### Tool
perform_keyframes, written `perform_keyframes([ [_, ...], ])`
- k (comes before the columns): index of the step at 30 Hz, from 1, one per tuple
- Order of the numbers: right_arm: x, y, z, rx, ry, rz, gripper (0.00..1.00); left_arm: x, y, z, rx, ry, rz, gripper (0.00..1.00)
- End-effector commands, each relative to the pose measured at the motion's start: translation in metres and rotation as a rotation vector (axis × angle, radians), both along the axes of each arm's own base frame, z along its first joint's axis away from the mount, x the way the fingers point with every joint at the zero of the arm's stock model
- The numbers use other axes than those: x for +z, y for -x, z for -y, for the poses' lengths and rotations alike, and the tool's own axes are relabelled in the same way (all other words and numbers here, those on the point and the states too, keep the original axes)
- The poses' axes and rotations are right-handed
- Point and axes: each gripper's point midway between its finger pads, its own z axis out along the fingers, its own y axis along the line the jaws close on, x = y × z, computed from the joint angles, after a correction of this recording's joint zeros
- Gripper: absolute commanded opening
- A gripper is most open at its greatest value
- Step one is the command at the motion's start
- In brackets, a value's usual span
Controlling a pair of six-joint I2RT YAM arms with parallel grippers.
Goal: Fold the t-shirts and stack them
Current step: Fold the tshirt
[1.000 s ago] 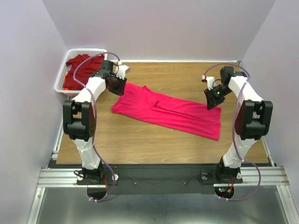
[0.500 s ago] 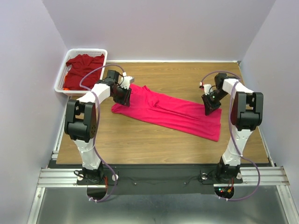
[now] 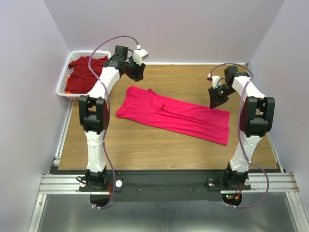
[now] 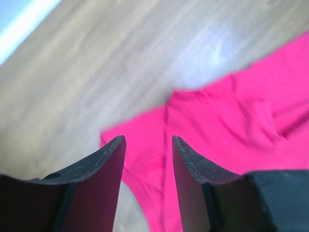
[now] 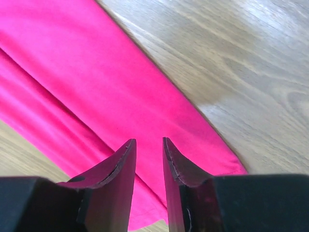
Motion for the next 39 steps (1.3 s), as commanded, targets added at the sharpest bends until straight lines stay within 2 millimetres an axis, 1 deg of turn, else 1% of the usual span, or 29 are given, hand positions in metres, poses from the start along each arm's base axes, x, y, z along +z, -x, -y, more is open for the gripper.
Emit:
perform_keyframes([
  [1, 0.018, -0.004, -0.010, -0.002, -0.042, 0.044, 0.34, -0.026, -0.008, 0.025, -0.094, -0.022, -0.036, 0.54],
  [2, 0.017, -0.002, -0.009, -0.003, -0.038, 0.039, 0.34, -0.020, -0.013, 0.031, -0.106, -0.013, -0.012, 0.54],
  [3, 0.015, 0.000, -0.009, -0.005, -0.037, 0.033, 0.34, -0.027, -0.016, 0.035, -0.123, -0.007, -0.016, 0.54],
  [4, 0.015, 0.001, -0.009, -0.007, -0.038, 0.028, 0.34, -0.027, -0.018, 0.041, -0.140, 0.001, 0.000, 0.54],
  [5, 0.016, 0.002, -0.010, -0.007, -0.039, 0.030, 0.34, -0.029, -0.020, 0.043, -0.144, 0.002, 0.006, 0.54],
  [6, 0.014, 0.003, -0.010, -0.009, -0.040, 0.025, 0.34, -0.035, -0.020, 0.047, -0.154, 0.002, 0.002, 0.54],
  [9, 0.014, 0.004, -0.009, -0.014, -0.037, 0.021, 0.34, -0.041, -0.021, 0.052, -0.179, 0.002, 0.006, 0.54],
  [11, 0.013, 0.005, -0.008, -0.015, -0.032, 0.019, 0.34, -0.051, -0.020, 0.053, -0.187, -0.007, -0.016, 0.54],
  [12, 0.013, 0.006, -0.008, -0.015, -0.031, 0.018, 0.34, -0.060, -0.021, 0.052, -0.185, -0.014, -0.030, 0.54],
  [13, 0.012, 0.006, -0.008, -0.016, -0.028, 0.014, 0.34, -0.062, -0.020, 0.052, -0.185, -0.018, -0.038, 0.54],
  [15, 0.011, 0.006, -0.007, -0.014, -0.021, 0.015, 0.33, -0.074, -0.019, 0.051, -0.185, -0.030, -0.059, 0.54],
  [21, 0.008, 0.003, -0.004, -0.017, -0.008, 0.012, 0.33, -0.093, -0.017, 0.048, -0.182, -0.048, -0.101, 0.51],
  [28, 0.004, 0.002, -0.002, -0.018, 0.002, 0.001, 0.33, -0.101, -0.014, 0.051, -0.193, -0.039, -0.120, 0.49],
  [33, 0.003, 0.002, -0.002, -0.021, 0.003, -0.002, 0.33, -0.099, -0.017, 0.055, -0.192, -0.013, -0.120, 0.45],
  [39, 0.001, 0.005, -0.001, -0.022, 0.007, -0.010, 0.33, -0.093, -0.019, 0.061, -0.200, 0.019, -0.111, 0.46],
])
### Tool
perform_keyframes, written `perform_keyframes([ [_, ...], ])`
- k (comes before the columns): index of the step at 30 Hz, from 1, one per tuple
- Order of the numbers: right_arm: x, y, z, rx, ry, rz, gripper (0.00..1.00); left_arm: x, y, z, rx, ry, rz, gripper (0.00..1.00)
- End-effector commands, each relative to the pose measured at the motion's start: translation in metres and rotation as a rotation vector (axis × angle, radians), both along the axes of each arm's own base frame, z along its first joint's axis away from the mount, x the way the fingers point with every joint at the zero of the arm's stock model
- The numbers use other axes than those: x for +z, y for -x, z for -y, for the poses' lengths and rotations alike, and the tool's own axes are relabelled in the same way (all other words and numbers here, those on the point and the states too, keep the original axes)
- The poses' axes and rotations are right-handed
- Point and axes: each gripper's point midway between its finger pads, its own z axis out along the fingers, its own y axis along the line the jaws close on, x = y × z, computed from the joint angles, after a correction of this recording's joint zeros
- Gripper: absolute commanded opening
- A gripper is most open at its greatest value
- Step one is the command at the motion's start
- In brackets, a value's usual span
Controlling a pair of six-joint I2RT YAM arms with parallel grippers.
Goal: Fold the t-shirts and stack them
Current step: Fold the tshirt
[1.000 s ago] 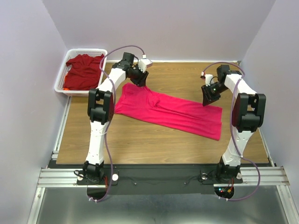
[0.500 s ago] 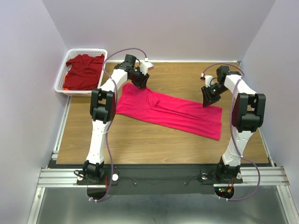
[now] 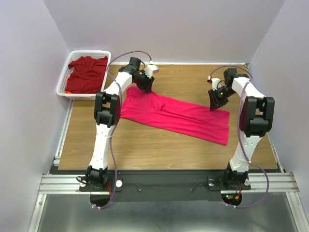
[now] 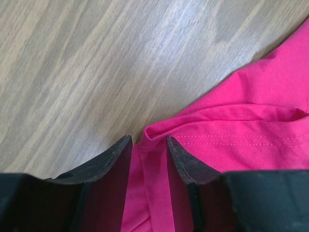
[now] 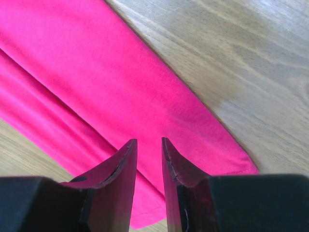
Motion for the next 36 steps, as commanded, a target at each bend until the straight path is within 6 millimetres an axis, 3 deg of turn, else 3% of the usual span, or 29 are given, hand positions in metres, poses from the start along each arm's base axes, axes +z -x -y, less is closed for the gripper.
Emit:
perform_keyframes([
  [1, 0.008, -0.005, -0.001, -0.003, 0.010, 0.028, 0.33, 0.028, -0.010, 0.011, -0.019, 0.065, 0.049, 0.45],
  [3, 0.006, -0.004, 0.000, -0.003, 0.013, 0.022, 0.32, 0.026, -0.010, 0.011, -0.020, 0.066, 0.047, 0.44],
  [12, 0.004, -0.003, 0.002, -0.003, 0.025, 0.019, 0.30, 0.026, -0.007, 0.012, -0.037, 0.066, 0.040, 0.19],
  [17, 0.001, -0.002, 0.002, -0.003, 0.028, 0.010, 0.30, 0.036, -0.004, 0.009, -0.044, 0.071, 0.048, 0.00],
  [20, 0.001, -0.002, 0.002, -0.003, 0.025, 0.010, 0.30, 0.053, -0.002, 0.006, -0.038, 0.086, 0.077, 0.00],
  [22, 0.001, -0.001, 0.002, -0.004, 0.023, 0.007, 0.30, 0.074, -0.003, 0.004, -0.033, 0.094, 0.124, 0.00],
  [27, 0.003, 0.001, 0.001, -0.002, 0.020, 0.010, 0.30, 0.093, 0.013, -0.007, -0.045, 0.068, 0.155, 0.00],
  [30, 0.002, 0.004, 0.001, 0.001, 0.020, 0.006, 0.30, 0.086, 0.027, -0.011, -0.060, 0.045, 0.135, 0.00],
  [31, 0.001, 0.006, 0.001, 0.003, 0.021, 0.003, 0.30, 0.094, 0.032, -0.013, -0.063, 0.046, 0.144, 0.00],
  [32, 0.001, 0.007, 0.001, 0.003, 0.020, 0.002, 0.30, 0.084, 0.040, -0.015, -0.066, 0.036, 0.119, 0.00],
  [36, 0.001, 0.009, 0.001, 0.006, 0.023, 0.000, 0.30, 0.076, 0.061, -0.022, -0.080, 0.020, 0.086, 0.00],
])
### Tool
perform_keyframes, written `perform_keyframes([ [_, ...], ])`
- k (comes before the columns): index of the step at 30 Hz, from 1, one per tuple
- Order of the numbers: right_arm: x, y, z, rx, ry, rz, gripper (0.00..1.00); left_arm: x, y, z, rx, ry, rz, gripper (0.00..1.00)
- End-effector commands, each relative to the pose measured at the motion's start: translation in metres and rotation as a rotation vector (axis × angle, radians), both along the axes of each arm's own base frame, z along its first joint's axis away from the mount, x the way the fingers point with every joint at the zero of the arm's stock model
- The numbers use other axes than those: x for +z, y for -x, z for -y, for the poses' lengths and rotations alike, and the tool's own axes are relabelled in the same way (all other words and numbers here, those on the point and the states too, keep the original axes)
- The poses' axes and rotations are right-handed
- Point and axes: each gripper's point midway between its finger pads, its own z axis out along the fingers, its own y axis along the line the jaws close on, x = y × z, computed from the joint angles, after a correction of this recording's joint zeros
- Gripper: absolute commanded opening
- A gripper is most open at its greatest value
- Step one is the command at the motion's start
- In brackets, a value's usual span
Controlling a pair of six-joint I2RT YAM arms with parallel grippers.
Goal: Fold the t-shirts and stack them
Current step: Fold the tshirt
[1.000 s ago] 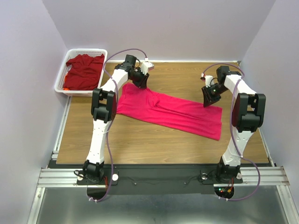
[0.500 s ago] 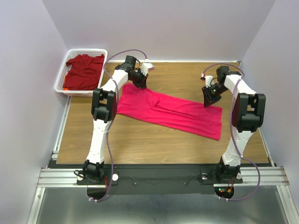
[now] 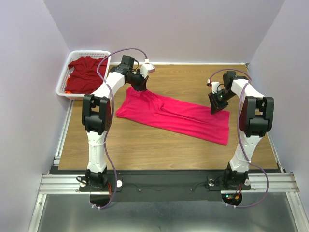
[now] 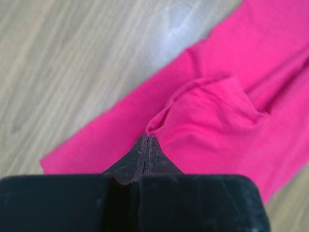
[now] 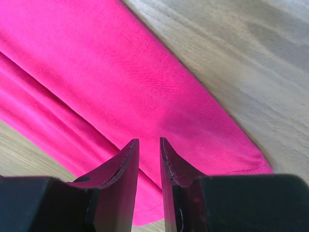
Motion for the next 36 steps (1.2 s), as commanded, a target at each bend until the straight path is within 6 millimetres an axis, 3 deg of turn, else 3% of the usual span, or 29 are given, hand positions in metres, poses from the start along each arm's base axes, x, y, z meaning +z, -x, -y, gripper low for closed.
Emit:
perform_keyframes([
  [1, 0.012, -0.004, -0.002, 0.009, 0.004, 0.044, 0.30, 0.013, 0.021, -0.006, -0.037, -0.008, 0.019, 0.00],
  [8, 0.012, -0.002, -0.001, 0.015, 0.006, 0.043, 0.30, -0.019, 0.062, -0.006, -0.066, -0.058, -0.054, 0.00],
  [13, 0.010, -0.001, -0.002, 0.017, 0.000, 0.036, 0.30, -0.037, 0.071, -0.004, -0.064, -0.105, -0.076, 0.00],
  [16, 0.009, -0.002, -0.003, 0.019, -0.001, 0.037, 0.30, -0.045, 0.071, -0.008, -0.047, -0.132, -0.098, 0.14],
  [18, 0.011, -0.003, -0.003, 0.018, -0.003, 0.041, 0.30, -0.036, 0.072, -0.009, -0.051, -0.123, -0.108, 0.25],
  [21, 0.014, -0.005, -0.003, 0.018, -0.004, 0.052, 0.29, 0.001, 0.068, -0.011, -0.050, -0.056, -0.080, 0.36],
  [24, 0.015, -0.007, -0.003, 0.017, -0.007, 0.056, 0.29, 0.035, 0.065, -0.009, -0.033, -0.009, -0.036, 0.36],
  [27, 0.013, -0.011, -0.004, 0.013, -0.012, 0.055, 0.29, 0.044, 0.061, -0.003, -0.005, 0.034, -0.035, 0.35],
  [30, 0.010, -0.013, -0.004, 0.012, -0.009, 0.049, 0.28, 0.032, 0.052, 0.001, 0.026, 0.044, -0.058, 0.32],
  [36, -0.013, -0.008, 0.008, 0.020, 0.055, 0.000, 0.27, -0.020, 0.046, -0.002, 0.109, 0.009, -0.157, 0.27],
])
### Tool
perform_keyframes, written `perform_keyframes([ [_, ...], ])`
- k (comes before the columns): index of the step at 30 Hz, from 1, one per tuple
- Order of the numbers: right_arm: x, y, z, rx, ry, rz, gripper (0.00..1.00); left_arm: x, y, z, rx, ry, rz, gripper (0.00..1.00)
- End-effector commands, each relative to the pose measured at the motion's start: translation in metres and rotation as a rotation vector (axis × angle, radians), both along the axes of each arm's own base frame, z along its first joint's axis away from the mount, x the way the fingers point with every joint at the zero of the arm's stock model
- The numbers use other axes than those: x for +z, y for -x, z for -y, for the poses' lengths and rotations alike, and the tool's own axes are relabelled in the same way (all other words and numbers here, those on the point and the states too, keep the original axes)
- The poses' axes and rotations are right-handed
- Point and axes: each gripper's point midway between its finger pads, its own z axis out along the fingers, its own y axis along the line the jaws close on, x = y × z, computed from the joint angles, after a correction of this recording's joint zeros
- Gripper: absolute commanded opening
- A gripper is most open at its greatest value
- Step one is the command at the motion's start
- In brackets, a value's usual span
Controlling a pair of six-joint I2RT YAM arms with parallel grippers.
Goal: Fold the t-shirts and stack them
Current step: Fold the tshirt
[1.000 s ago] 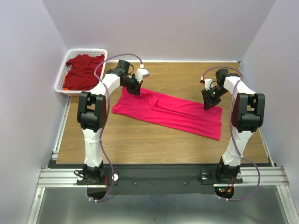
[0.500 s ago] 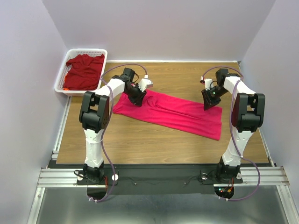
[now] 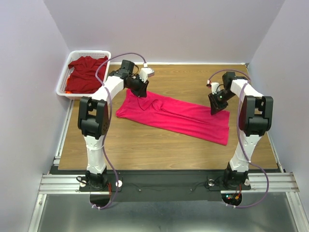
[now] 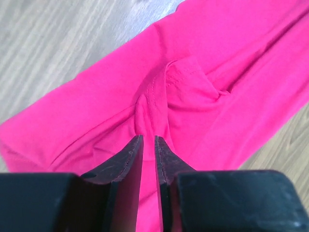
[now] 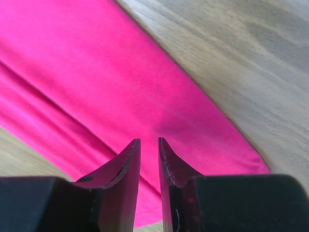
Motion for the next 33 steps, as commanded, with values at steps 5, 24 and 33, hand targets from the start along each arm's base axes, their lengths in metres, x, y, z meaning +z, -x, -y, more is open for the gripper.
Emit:
perform_keyframes([
  [5, -0.034, 0.018, 0.015, 0.045, 0.093, -0.074, 0.27, -0.062, 0.004, -0.010, 0.130, -0.092, -0.130, 0.23],
  [24, 0.026, 0.107, -0.061, 0.311, -0.123, -0.180, 0.29, 0.018, -0.093, -0.033, 0.293, -0.093, 0.065, 0.28],
  [33, 0.012, 0.072, -0.055, 0.233, -0.054, -0.132, 0.28, 0.007, -0.022, -0.029, 0.420, 0.019, -0.159, 0.24],
])
